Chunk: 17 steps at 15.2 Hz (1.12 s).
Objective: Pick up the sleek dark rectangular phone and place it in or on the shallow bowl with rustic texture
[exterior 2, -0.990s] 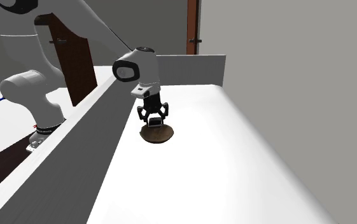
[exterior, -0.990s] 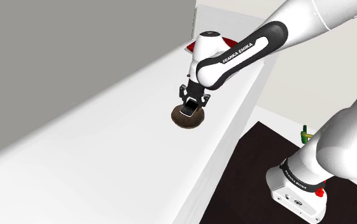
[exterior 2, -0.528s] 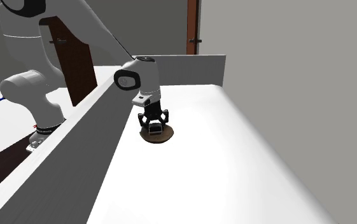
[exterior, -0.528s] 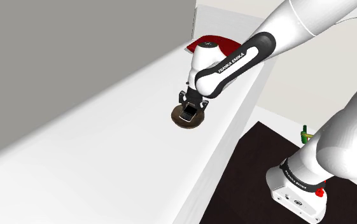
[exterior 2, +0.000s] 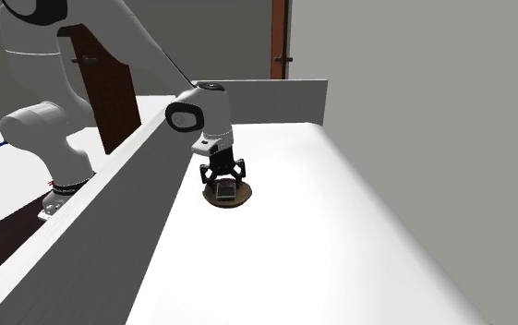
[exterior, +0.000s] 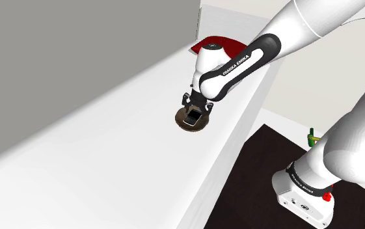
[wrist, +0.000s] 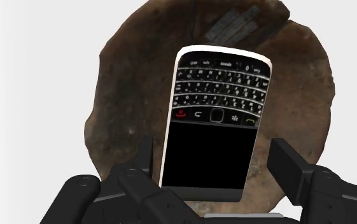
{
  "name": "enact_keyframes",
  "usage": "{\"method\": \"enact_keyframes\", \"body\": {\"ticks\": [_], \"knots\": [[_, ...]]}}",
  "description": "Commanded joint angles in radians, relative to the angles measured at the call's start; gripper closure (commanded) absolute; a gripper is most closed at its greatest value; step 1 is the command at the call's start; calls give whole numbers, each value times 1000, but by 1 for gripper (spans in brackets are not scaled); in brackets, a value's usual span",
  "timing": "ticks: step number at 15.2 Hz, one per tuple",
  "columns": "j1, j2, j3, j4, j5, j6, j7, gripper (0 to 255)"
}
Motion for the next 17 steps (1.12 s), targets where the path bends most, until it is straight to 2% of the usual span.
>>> {"method": "enact_keyframes", "body": {"ticks": [1,5,9,17], "knots": [[0,0,0,0,0,0,0,0],[0,0,0,0,0,0,0,0],[-6,-117,2,13,22,-129,-16,0],[-6,-117,2,13,22,-129,-16,0]]}}
